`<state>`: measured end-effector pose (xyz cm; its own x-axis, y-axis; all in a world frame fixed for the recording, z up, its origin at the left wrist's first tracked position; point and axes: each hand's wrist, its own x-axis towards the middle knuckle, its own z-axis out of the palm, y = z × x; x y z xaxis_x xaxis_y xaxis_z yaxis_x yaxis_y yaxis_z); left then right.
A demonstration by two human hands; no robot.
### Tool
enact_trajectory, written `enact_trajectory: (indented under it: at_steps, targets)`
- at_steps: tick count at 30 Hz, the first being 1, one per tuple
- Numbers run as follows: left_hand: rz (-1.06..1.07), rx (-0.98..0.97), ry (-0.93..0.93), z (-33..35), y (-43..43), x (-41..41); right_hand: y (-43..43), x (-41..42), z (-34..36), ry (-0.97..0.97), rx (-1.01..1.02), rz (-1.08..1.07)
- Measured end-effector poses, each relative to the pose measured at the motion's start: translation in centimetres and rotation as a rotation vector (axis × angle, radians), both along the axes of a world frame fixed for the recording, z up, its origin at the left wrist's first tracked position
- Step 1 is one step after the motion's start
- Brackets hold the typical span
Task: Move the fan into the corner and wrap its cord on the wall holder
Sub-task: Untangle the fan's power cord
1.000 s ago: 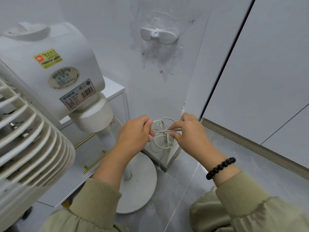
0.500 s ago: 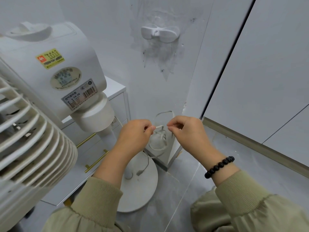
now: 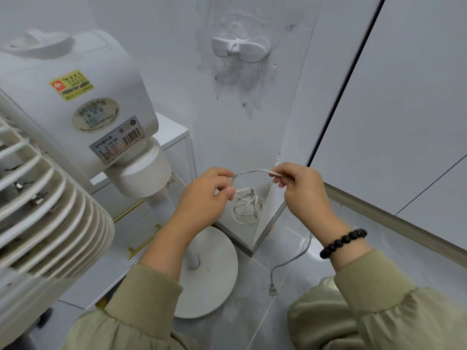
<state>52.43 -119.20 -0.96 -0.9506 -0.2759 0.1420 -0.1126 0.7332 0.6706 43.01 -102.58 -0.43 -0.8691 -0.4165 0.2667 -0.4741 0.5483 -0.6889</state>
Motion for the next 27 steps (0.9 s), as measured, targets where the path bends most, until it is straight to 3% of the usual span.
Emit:
enact_trajectory:
  at_steps: [4,6,9,13,15,19,23,27]
  targets:
    - [-0.16,0.105,-0.069,0.7,-0.3,0.6,0.4,-0.7,-0.6,0.389,0.148,-0.036]
    - [-0.166,0.171,-0.109,0.9,-0.5,0.8,0.0,-0.5,-0.9,0.418,0.194,-0.01]
    - [-0.102,0.202,-0.109,0.5,-0.3,0.5,-0.8,0.3,-0.7,0.191,0.224,0.014]
    - [-0.016,0.239,-0.072,0.2,0.1,0.1,-0.9,0.3,-0.3,-0.032,0.083,-0.097]
    - [0.012,0.233,-0.032,0.3,0.0,0.0,-0.9,-0.1,0.0,-0.251,0.025,-0.126]
    - [0.028,0.23,0.023,0.6,0.2,0.2,-1.2,0.3,0.0,-0.641,-0.099,0.04]
    - [-0.007,0.271,0.033,0.9,0.2,0.4,-1.4,0.8,-0.5,-0.704,-0.283,0.229]
    - [-0.012,0.3,0.029,1.0,0.1,0.6,-2.0,1.2,-1.1,-0.573,-0.226,0.137]
